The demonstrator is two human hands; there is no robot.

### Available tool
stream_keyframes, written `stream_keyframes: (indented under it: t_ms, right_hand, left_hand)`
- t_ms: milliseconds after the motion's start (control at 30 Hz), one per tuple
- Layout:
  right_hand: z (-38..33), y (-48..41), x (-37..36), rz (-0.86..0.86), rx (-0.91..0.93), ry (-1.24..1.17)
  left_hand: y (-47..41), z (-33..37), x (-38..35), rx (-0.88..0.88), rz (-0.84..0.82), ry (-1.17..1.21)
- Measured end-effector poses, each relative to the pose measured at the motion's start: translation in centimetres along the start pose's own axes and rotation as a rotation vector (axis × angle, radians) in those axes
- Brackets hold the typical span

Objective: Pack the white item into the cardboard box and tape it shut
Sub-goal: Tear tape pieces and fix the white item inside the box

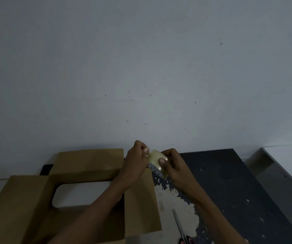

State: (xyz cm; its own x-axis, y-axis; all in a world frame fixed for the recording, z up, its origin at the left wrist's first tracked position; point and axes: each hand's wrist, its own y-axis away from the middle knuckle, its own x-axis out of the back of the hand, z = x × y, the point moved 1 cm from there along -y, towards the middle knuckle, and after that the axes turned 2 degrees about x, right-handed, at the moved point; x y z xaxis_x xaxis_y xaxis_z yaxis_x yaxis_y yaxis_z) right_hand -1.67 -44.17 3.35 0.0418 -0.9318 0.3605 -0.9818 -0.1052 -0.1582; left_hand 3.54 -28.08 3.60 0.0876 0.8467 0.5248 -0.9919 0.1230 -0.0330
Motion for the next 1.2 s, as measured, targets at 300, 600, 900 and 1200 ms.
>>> stream_keyframes:
  t_ms: [300, 600, 900, 1200]
  right_hand:
    - [-0.2, -0.5, 0.8, 0.019, -0.023, -0.102]
    - [-0.3, -0.5, 1.1, -0.003, -0.021, -0.110]
    - [0.0, 0.3, 1.6, -0.030, 0.001, -0.066]
    - [3.1, 2.0, 3.6, -0.010, -0.005, 0.100]
  left_hand:
    - [-0.5, 0.4, 1.7, 0.004, -0.203, 0.252]
    - [-0.8, 0.7, 1.5, 0.003, -0.210, 0.184]
    - [-2.3, 1.1, 1.2, 0.228, -0.138, 0.440]
    - [-2.6, 3.2, 0.4, 0.104, -0.184, 0.482]
